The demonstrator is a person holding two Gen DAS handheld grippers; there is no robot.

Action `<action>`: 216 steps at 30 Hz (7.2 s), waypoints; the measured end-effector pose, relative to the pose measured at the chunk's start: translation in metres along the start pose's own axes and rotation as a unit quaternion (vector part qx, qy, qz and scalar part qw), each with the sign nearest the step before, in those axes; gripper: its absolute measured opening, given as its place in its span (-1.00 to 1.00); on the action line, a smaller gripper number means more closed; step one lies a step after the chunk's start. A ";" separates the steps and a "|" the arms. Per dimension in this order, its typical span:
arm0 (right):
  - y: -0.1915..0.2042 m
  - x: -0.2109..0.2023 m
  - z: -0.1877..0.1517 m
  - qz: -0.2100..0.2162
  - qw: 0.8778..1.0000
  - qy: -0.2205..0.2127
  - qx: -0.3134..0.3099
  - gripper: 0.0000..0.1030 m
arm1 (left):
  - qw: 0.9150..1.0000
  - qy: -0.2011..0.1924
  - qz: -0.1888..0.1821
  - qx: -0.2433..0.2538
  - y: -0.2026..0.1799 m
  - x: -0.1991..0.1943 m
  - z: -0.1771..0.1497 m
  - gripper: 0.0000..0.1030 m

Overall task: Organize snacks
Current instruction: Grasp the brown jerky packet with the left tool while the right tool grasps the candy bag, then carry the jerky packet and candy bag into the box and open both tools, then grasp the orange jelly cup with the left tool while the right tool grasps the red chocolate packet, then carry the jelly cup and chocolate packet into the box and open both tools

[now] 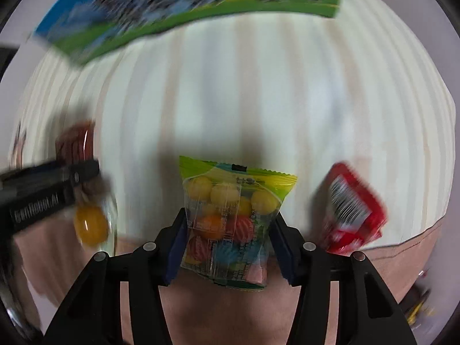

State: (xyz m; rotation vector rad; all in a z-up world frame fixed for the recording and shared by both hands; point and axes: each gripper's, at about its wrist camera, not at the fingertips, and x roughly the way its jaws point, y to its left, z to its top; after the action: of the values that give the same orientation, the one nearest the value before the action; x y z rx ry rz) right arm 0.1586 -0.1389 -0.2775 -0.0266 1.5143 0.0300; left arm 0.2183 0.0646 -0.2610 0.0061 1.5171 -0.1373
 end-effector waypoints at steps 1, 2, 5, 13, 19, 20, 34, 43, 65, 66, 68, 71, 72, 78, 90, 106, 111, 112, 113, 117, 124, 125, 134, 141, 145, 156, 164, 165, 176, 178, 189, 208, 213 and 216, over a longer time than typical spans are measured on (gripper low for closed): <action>0.002 0.001 -0.004 0.003 1.000 0.001 -0.002 0.10 | 1.000 0.001 -0.001 -0.001 0.002 0.002 -0.002 0.08; 0.003 0.002 -0.006 0.005 1.000 0.003 -0.001 0.11 | 1.000 0.003 0.000 0.001 0.003 0.005 -0.003 0.09; 0.002 0.004 -0.008 0.011 1.000 0.002 0.018 0.13 | 1.000 0.006 0.001 0.002 0.006 0.013 0.000 0.10; -0.027 0.012 0.017 0.040 0.998 0.014 0.054 0.37 | 1.000 -0.011 -0.009 -0.009 0.006 0.020 0.003 0.11; -0.041 0.020 0.026 0.052 0.997 0.019 0.060 0.39 | 0.999 -0.013 -0.024 -0.026 0.015 0.017 -0.004 0.13; -0.045 0.019 0.027 0.051 0.997 0.021 0.058 0.39 | 0.999 -0.013 -0.026 -0.030 0.018 0.016 -0.004 0.13; -0.058 -0.001 0.027 0.049 0.996 -0.018 0.074 0.04 | 0.999 -0.041 -0.009 -0.010 0.008 -0.017 -0.019 0.04; -0.063 -0.050 0.027 0.123 0.988 -0.055 0.077 0.03 | 0.996 -0.085 -0.022 0.003 0.006 -0.081 -0.032 0.02; -0.076 -0.196 0.189 0.174 0.967 -0.180 0.052 0.03 | 0.982 -0.150 -0.108 0.042 -0.025 -0.207 0.147 0.02; -0.076 -0.194 0.200 0.168 0.969 -0.177 0.049 0.03 | 0.983 -0.138 -0.107 0.048 -0.029 -0.202 0.163 0.02; -0.078 -0.186 0.225 0.159 0.972 -0.166 0.051 0.03 | 0.985 -0.112 -0.117 0.050 -0.032 -0.189 0.192 0.02; -0.077 -0.166 0.261 0.147 0.977 -0.146 0.050 0.03 | 0.988 -0.063 -0.132 0.050 -0.038 -0.161 0.230 0.02; -0.077 -0.158 0.270 0.144 0.979 -0.138 0.050 0.03 | 0.989 -0.049 -0.135 0.045 -0.038 -0.151 0.242 0.02; -0.081 -0.110 0.310 0.130 0.986 -0.088 0.059 0.03 | 0.990 0.021 -0.130 0.054 -0.053 -0.103 0.281 0.02; -0.082 -0.082 0.333 0.094 0.993 -0.051 0.049 0.87 | 0.992 0.030 -0.120 0.034 -0.049 -0.085 0.284 0.73; -0.084 -0.119 0.291 0.076 0.994 -0.064 0.047 0.88 | 0.992 -0.054 -0.112 0.007 -0.023 -0.149 0.216 0.74; -0.081 -0.134 0.272 0.078 0.993 -0.081 0.047 0.88 | 0.991 -0.082 -0.107 0.008 -0.017 -0.169 0.197 0.74; -0.080 -0.138 0.268 0.079 0.992 -0.086 0.046 0.88 | 0.990 -0.087 -0.108 0.008 -0.017 -0.172 0.193 0.74; -0.078 -0.143 0.262 0.079 0.992 -0.091 0.042 0.88 | 0.990 -0.092 -0.109 0.009 -0.016 -0.176 0.188 0.74; -0.072 -0.160 0.242 0.073 0.991 -0.110 0.031 0.88 | 0.987 -0.120 -0.102 0.012 -0.019 -0.195 0.165 0.74; -0.062 -0.195 0.201 0.075 0.986 -0.148 0.018 0.88 | 0.981 -0.167 -0.102 0.010 -0.017 -0.233 0.120 0.74; -0.062 -0.201 0.193 0.078 0.985 -0.152 0.016 0.88 | 0.979 -0.174 -0.103 0.010 -0.016 -0.239 0.113 0.74; -0.062 -0.226 0.134 0.095 0.980 -0.175 0.009 0.88 | 0.974 -0.202 -0.100 0.014 -0.017 -0.261 0.056 0.74; -0.074 -0.217 0.092 0.108 0.981 -0.160 0.018 0.88 | 0.974 -0.212 -0.083 0.001 -0.016 -0.254 0.016 0.74; -0.091 -0.186 0.071 0.107 0.986 -0.127 0.035 0.88 | 0.980 -0.186 -0.071 -0.017 -0.009 -0.223 -0.009 0.74; -0.152 -0.070 0.029 0.102 0.985 -0.028 0.134 0.87 | 0.995 -0.044 -0.049 -0.069 0.001 -0.094 -0.057 0.74; -0.163 -0.031 0.029 0.108 0.979 -0.012 0.171 0.87 | 0.993 0.034 -0.073 -0.091 -0.005 -0.030 -0.055 0.74; -0.162 -0.029 0.030 0.106 0.980 -0.012 0.171 0.87 | 0.992 0.042 -0.076 -0.096 -0.004 -0.024 -0.054 0.74; -0.159 -0.020 0.035 0.093 0.981 -0.011 0.168 0.86 | 0.992 0.047 -0.066 -0.098 -0.008 0.000 -0.053 0.66; -0.157 -0.019 0.035 0.089 0.982 -0.012 0.167 0.84 | 0.993 0.035 -0.057 -0.098 -0.013 0.000 -0.054 0.49; -0.154 -0.021 0.029 0.054 0.986 -0.037 0.156 0.15 | 0.994 0.004 -0.052 -0.097 -0.010 -0.014 -0.068 0.12; -0.126 -0.056 0.020 0.142 0.976 -0.074 0.149 -0.11 | 0.992 -0.055 -0.094 -0.060 -0.023 -0.102 -0.056 0.09; -0.119 -0.082 0.025 0.161 0.973 -0.095 0.137 -0.11 | 0.991 -0.075 -0.103 -0.048 -0.026 -0.127 -0.045 0.09; -0.111 -0.097 0.031 0.167 0.972 -0.108 0.125 -0.11 | 0.989 -0.085 -0.113 -0.046 -0.023 -0.139 -0.037 0.09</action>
State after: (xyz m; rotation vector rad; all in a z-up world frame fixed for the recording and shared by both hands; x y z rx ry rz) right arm 0.1886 -0.2493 -0.1794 0.4220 1.2819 0.1092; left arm 0.1730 0.0568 -0.1224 -0.2464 1.3483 -0.2435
